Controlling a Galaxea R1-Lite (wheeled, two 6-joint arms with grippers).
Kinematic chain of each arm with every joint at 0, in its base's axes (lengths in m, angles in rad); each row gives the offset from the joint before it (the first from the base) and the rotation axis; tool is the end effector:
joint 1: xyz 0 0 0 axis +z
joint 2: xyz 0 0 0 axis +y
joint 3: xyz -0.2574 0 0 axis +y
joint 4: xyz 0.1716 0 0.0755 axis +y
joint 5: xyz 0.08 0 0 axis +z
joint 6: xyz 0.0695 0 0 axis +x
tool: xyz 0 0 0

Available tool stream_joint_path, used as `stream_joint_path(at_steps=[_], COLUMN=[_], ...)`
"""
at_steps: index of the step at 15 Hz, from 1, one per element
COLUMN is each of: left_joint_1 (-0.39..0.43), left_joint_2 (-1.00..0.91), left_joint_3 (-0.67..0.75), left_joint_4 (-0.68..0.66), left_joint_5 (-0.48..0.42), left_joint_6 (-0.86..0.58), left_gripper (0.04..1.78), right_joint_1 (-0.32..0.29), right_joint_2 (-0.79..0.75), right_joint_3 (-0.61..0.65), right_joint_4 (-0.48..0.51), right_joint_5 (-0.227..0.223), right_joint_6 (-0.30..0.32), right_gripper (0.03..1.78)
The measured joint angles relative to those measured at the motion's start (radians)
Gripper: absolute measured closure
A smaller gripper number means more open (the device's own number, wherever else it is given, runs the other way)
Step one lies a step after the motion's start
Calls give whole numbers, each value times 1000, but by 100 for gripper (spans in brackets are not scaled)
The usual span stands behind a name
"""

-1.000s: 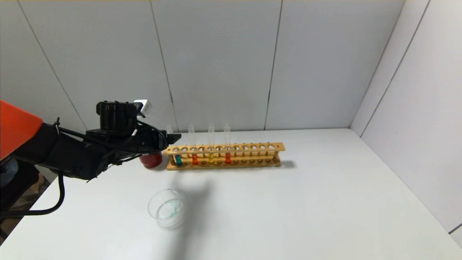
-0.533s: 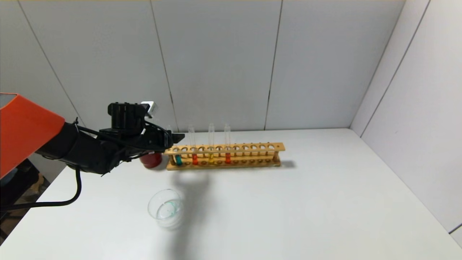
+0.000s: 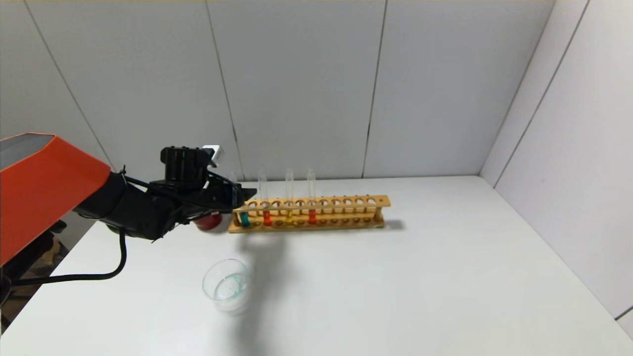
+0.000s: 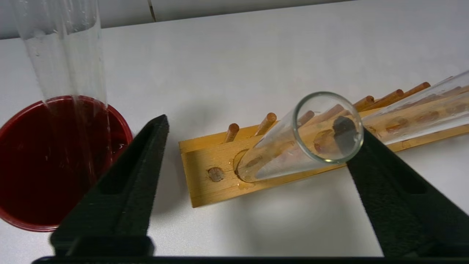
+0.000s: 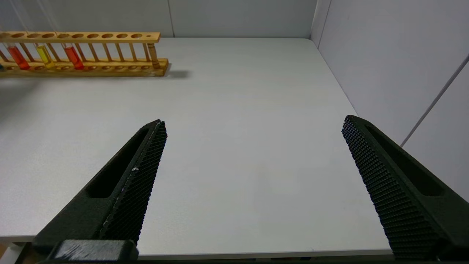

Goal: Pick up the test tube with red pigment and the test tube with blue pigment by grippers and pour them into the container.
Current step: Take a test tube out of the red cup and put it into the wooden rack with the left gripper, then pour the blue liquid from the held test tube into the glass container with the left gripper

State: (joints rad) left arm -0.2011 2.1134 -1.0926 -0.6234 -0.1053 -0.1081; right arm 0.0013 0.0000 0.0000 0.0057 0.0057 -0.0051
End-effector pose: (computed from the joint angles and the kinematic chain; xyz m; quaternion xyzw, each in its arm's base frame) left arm 0.4145 -0.0919 0.0559 -0.0429 0.2050 -0.1387 0.9679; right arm 0.0637 0.0005 0.0746 -0.0025 0.0028 0.0035 1.0000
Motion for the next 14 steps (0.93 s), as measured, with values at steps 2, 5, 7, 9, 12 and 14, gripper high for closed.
stream_joint_path(at_steps=[2,5,7,9,12,14], left_joint_1=[0,-4,-8,-12,-21,-21], left_joint_2=[6,14,15,18,23,15], left_joint_3=[-1,-2,-2,-9,-20,-27], left_joint_4=[-1,-1,-1,-3,-2,6], left_joint_5=[0,0,9,26,35,39], left_joint_6=[4,14,15,16,17,17], left_gripper=[57,113,144,151,151,151], right_joint_1=[0,0,0,0,0,0], right_joint_2=[0,0,0,0,0,0], right_joint_3=[0,0,0,0,0,0], right_joint_4=[0,0,0,0,0,0], right_joint_5=[0,0,0,0,0,0], right_joint_6=[0,0,0,0,0,0], right_gripper=[6,6,6,6,6,6])
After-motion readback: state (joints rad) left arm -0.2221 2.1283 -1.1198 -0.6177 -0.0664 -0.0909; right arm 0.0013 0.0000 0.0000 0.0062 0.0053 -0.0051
